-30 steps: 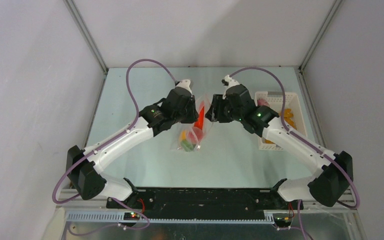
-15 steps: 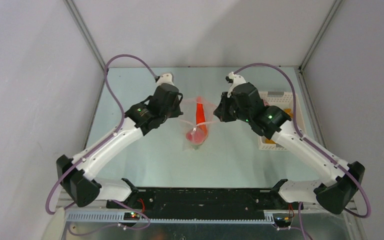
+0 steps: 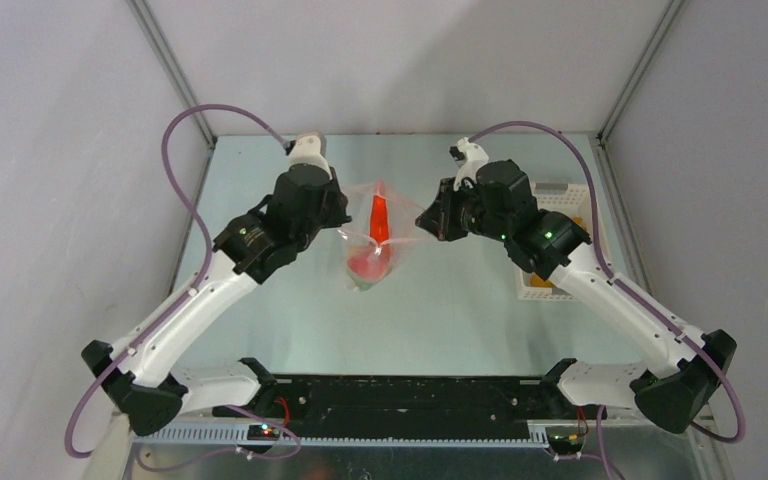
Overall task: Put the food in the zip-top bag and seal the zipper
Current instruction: Adjust the zipper food storage bag at the center of the board, then pick up the fake vegetable from the bin.
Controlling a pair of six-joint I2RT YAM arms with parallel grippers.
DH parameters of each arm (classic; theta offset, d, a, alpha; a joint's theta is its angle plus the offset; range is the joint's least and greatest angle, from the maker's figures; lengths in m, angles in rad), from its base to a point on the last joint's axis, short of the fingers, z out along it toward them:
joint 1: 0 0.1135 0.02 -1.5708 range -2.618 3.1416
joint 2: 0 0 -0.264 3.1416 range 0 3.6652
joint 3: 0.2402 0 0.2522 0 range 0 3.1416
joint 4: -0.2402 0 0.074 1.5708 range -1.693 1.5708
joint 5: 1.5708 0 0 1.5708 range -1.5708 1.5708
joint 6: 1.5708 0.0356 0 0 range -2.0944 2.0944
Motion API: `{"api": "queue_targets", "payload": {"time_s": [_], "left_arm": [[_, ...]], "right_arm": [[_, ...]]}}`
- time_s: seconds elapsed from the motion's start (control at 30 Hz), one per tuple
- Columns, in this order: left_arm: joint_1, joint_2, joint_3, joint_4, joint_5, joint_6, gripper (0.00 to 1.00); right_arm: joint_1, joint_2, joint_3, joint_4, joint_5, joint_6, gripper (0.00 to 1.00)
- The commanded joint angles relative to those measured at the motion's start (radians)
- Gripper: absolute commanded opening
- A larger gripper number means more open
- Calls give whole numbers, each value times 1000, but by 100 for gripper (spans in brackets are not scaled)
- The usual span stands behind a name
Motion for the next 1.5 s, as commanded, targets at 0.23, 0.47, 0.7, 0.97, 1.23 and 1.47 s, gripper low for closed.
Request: {"api": "queue_targets", "payload": {"time_s": [0.23, 0.47, 0.7, 0.97, 1.23, 1.47], "left_arm": [[9, 161, -69, 124, 320, -69, 0], [8, 144, -109, 220, 343, -133, 0], [7, 155, -95, 238, 368, -134, 0], [8, 185, -77, 231, 395, -105, 0], [8, 192, -71, 233, 400, -76, 0], [9, 194, -76, 231, 393, -64, 0]], "right_arm": [[-86, -3, -98, -97, 144, 38, 22], [-154, -134, -97, -35, 25, -21, 84], [-394, -144, -99, -57, 166, -7, 99], [-765, 98, -94, 62, -16, -3, 95], [-872, 400, -14, 147, -132, 21, 90], [-874, 549, 14, 208, -136, 54, 90]]}}
